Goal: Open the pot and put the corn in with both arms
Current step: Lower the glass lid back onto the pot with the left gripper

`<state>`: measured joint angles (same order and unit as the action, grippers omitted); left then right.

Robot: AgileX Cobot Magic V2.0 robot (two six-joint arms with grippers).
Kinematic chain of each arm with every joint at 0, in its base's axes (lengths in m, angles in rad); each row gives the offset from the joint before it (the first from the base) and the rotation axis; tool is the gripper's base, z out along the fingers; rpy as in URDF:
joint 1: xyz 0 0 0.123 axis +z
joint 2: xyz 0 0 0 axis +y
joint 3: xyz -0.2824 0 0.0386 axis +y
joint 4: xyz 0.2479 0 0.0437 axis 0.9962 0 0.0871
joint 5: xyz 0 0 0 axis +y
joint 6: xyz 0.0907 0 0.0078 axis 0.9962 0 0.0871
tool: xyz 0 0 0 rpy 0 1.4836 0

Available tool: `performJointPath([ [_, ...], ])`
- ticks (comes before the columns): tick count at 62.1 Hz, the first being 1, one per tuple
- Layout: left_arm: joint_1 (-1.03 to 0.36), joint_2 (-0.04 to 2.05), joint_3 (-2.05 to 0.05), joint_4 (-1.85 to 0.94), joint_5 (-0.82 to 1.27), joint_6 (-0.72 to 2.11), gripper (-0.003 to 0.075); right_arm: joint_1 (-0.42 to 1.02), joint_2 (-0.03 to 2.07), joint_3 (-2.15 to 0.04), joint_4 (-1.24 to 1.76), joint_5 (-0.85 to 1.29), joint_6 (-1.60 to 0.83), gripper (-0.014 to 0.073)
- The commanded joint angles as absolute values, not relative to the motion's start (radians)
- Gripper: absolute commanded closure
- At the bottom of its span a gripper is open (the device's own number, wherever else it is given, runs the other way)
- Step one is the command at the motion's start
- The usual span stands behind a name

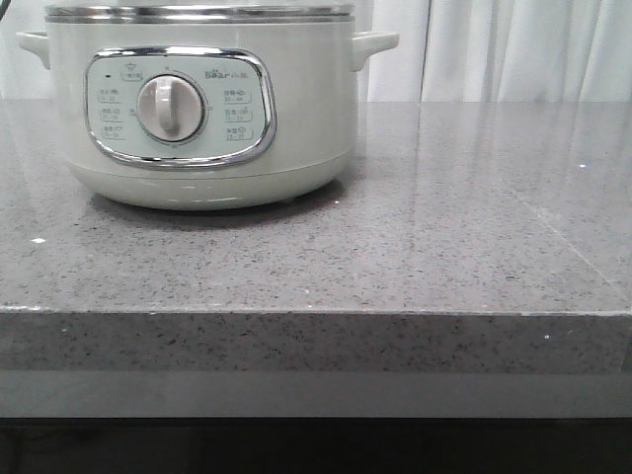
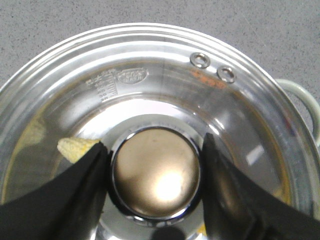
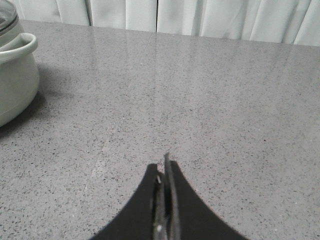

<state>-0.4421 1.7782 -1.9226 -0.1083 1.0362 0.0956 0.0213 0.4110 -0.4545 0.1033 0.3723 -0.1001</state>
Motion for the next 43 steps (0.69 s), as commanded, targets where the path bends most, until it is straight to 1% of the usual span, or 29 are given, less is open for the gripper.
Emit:
performJointPath([
  [1,-0.444,1.720,-1.958,-0.119,1.021,0.101,0.0541,0.013,0.412,-0.481,0.103,0.284,-0.107,0.0657],
  [24,-0.444,1.720,-1.959,-0.119,1.018,0.102,0.0540,0.013,0.412,-0.481,0.103,0.284,-0.107,0.0657],
  [31,-0.444,1.720,-1.959,-0.119,1.012,0.102,0.0528,0.013,0.412,-0.481,0.103,0.285,-0.107,0.0657],
  [37,-0.444,1.720,-1.959,-0.119,1.006,0.102,0.0448,0.013,0.412,-0.481,0.103,0.285,-0.107,0.0657],
  [43,-0.444,1.720,-1.959,-0.119,1.002,0.102,0.0299,0.013,0.412,-0.481,0.103,0.285,-0.107,0.0657],
])
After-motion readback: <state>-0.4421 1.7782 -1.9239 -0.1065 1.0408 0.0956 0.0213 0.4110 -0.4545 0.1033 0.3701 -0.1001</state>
